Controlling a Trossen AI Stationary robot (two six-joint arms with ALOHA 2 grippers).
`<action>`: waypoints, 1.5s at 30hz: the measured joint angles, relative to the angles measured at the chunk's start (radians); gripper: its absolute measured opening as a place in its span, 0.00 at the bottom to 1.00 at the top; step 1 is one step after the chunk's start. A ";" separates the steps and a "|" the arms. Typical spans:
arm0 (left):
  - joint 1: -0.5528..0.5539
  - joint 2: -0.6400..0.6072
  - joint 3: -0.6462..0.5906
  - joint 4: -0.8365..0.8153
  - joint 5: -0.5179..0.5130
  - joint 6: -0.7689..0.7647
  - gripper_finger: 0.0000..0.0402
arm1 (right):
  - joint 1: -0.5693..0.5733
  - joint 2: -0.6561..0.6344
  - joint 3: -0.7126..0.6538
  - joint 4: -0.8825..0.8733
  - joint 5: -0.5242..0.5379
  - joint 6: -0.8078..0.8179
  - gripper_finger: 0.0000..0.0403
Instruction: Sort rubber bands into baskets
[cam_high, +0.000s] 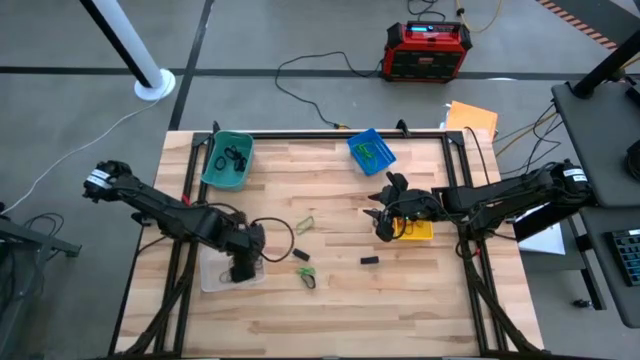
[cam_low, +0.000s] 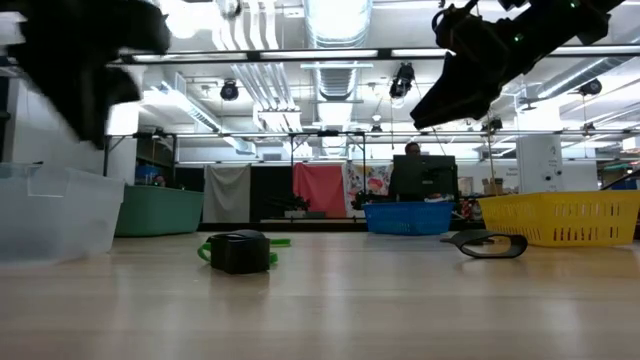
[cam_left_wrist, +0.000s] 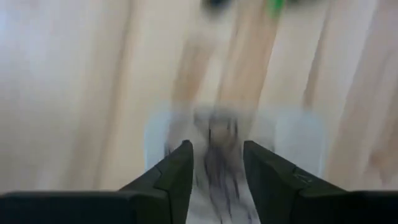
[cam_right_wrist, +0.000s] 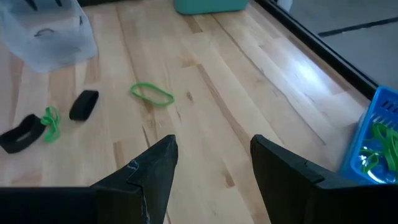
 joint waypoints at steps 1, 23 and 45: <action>0.000 0.000 0.004 0.040 -0.042 0.043 0.32 | 0.000 0.000 0.000 0.009 0.000 -0.001 0.49; 0.240 0.358 -0.006 0.762 -0.340 0.595 0.32 | 0.000 -0.026 0.000 0.019 0.000 -0.027 0.49; 0.344 0.543 -0.007 0.818 -0.202 0.589 0.30 | 0.000 -0.032 -0.003 0.008 0.000 -0.017 0.49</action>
